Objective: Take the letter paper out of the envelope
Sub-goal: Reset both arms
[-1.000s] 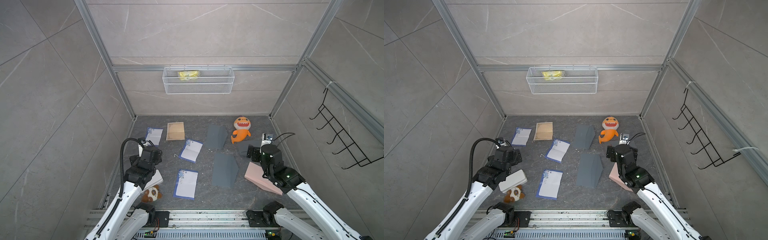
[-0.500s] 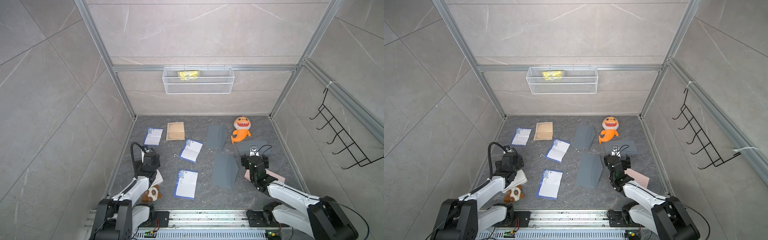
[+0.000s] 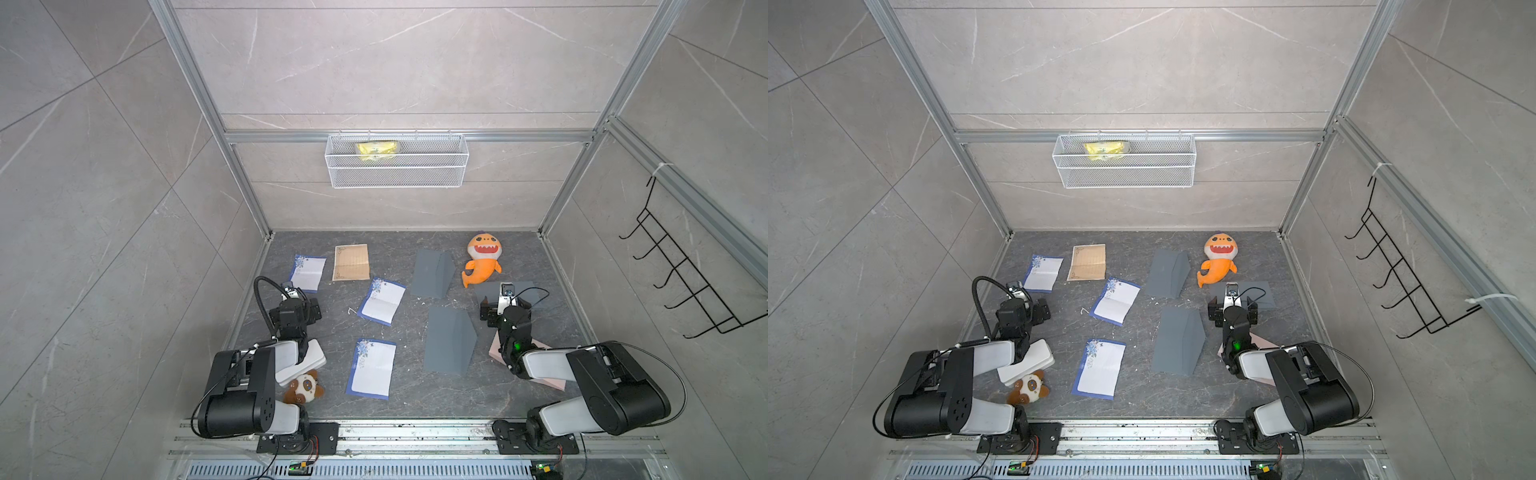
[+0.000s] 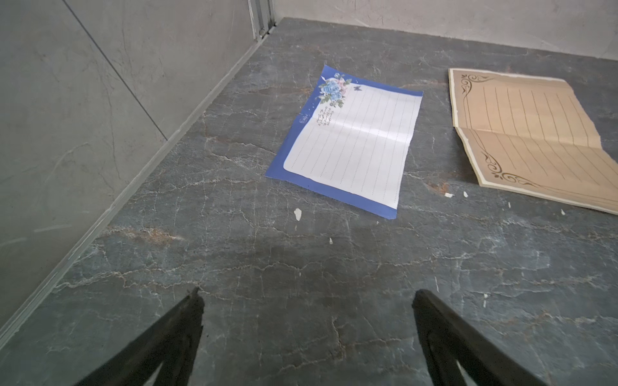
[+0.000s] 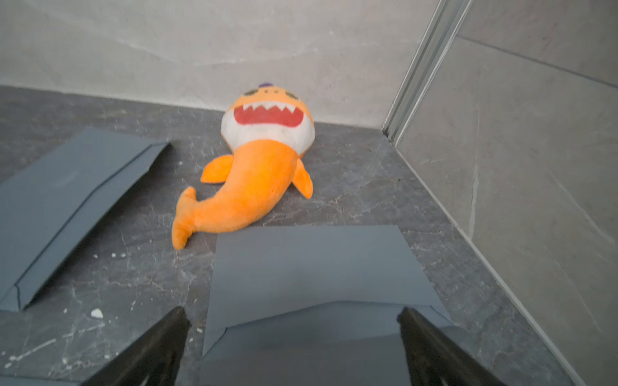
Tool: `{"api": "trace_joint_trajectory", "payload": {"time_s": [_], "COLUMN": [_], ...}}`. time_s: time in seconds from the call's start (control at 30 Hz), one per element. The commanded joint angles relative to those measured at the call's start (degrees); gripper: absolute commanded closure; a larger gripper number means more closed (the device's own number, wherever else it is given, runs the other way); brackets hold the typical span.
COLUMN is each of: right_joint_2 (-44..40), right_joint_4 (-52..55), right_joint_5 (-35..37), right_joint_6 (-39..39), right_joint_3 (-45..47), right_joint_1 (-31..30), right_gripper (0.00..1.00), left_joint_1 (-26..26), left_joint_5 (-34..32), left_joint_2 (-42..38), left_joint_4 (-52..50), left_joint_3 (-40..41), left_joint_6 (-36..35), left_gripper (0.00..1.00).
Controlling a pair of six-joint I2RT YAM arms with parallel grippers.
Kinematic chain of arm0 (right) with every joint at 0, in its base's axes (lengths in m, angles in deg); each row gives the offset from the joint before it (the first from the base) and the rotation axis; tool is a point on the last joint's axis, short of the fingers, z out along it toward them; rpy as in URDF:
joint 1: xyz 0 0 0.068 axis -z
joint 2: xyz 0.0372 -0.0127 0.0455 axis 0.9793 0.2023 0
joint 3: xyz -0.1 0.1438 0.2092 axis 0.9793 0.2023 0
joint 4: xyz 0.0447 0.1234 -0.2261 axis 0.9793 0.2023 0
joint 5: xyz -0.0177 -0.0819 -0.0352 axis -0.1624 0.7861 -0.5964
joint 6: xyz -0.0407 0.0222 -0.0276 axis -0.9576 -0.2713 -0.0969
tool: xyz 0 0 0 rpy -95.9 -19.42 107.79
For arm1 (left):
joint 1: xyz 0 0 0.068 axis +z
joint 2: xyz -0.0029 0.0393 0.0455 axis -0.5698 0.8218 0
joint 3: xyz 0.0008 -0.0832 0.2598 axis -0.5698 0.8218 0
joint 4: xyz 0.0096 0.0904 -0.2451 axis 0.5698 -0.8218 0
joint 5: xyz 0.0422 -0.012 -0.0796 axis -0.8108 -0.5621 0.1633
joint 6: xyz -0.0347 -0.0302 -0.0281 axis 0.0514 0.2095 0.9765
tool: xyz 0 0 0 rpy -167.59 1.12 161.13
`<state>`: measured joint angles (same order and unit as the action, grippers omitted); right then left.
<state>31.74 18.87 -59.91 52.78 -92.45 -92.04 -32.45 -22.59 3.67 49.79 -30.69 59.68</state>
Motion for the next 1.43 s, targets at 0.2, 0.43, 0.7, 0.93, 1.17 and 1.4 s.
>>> {"api": "trace_joint_trajectory", "payload": {"time_s": [0.2, 0.43, 0.7, 0.93, 1.17, 1.4], "right_joint_2": [4.97, 3.68, 3.52, 3.53, 3.66, 3.55], "right_joint_4": [-6.60, 3.62, 3.12, 3.06, 3.24, 3.07], "right_joint_5": [-3.18, -7.70, -7.64, -7.53, -7.56, -7.69], "right_joint_6": [1.67, 5.20, 4.97, 4.76, 4.84, 4.87], "right_joint_3": [-0.70, -4.70, -4.33, -4.29, -4.50, -4.25], "right_joint_1": [1.36, 5.51, 5.49, 5.43, 5.38, 5.43], "right_gripper": [0.00, 0.01, 0.00, 0.00, 0.00, 0.00], "left_joint_1": [0.53, 0.62, 0.44, 0.44, 0.43, 0.44], "left_joint_5": [3.15, 3.21, 2.95, 2.89, 2.89, 2.93], "left_joint_2": [2.55, 2.17, 2.12, 2.11, 2.12, 2.16], "left_joint_4": [10.66, 10.05, 9.74, 9.74, 9.70, 9.70], "left_joint_3": [1.03, 1.11, 1.02, 1.01, 1.02, 0.93], "left_joint_6": [-1.49, -1.50, -1.94, -1.94, -1.94, -1.93], "left_gripper": [0.00, 0.00, 0.00, 0.00, 0.00, 0.00]}}
